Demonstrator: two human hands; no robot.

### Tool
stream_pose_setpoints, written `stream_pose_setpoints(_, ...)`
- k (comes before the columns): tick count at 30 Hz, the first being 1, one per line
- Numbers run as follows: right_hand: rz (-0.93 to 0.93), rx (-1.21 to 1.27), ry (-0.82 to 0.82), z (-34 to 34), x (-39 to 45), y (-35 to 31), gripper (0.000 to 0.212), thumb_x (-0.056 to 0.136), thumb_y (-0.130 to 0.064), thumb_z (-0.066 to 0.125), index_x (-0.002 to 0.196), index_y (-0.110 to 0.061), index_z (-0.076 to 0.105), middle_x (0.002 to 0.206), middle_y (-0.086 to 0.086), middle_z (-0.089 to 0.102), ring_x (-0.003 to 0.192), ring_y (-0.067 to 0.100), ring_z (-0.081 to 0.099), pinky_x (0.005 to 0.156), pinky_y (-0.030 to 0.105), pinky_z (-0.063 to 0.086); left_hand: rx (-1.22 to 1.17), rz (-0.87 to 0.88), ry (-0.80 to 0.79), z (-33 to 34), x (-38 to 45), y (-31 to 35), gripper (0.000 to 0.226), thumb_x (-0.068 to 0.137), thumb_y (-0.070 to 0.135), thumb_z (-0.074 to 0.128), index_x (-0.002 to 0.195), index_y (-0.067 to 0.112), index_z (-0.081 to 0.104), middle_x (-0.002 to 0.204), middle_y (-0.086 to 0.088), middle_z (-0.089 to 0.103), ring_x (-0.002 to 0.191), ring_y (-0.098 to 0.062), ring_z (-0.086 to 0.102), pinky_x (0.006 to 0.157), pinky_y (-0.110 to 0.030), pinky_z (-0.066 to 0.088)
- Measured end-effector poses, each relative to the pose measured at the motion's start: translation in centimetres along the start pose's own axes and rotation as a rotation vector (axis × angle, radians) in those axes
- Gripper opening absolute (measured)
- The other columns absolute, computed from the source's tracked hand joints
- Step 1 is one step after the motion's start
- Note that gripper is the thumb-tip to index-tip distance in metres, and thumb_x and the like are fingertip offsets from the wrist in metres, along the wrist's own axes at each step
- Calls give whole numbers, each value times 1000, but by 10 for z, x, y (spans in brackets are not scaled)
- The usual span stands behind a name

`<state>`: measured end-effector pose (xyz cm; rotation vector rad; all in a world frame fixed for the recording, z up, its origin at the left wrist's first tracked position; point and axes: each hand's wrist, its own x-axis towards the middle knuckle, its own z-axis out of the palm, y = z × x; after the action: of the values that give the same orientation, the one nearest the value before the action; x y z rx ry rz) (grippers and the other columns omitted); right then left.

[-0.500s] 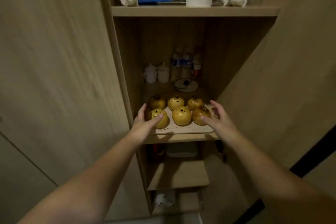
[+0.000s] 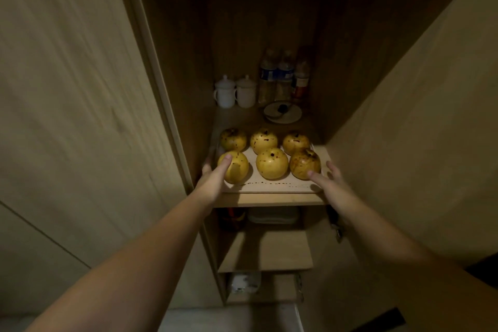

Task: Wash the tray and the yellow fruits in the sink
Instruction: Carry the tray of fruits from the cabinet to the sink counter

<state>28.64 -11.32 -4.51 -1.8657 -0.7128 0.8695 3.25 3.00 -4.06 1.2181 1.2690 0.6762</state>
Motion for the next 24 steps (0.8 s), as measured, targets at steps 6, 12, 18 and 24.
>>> stream_pose_setpoints(6,49,3,-14,-1,8,4,84,88,-73,55,159,-40,23,160,-1,37,132,22,45,111,48,32,-7,-7,-12,-2,2,1,132,53,97,54,162,27,31,157,-4,45,144,-30,42,122,-52,31)
stream_pose_setpoints(12,75,95,-7,1,13,3,74,95,-74,39,155,-32,37,148,0,50,136,27,45,119,52,31,-129,12,-86,1,1,0,122,53,96,57,151,24,50,135,0,67,122,-22,63,98,-38,52)
stream_pose_setpoints(18,55,163,47,4,8,9,69,96,-72,38,153,-32,42,146,1,53,134,26,48,118,49,33,-180,-8,-103,-1,-12,-4,111,60,93,57,150,29,51,139,-2,65,127,-27,62,111,-50,47)
stream_pose_setpoints(24,59,236,76,-1,-8,24,59,100,-67,40,142,-28,56,130,4,67,121,26,61,111,51,43,-191,10,-133,-8,-40,-14,85,86,86,41,146,29,57,138,0,67,134,-25,56,116,-50,40)
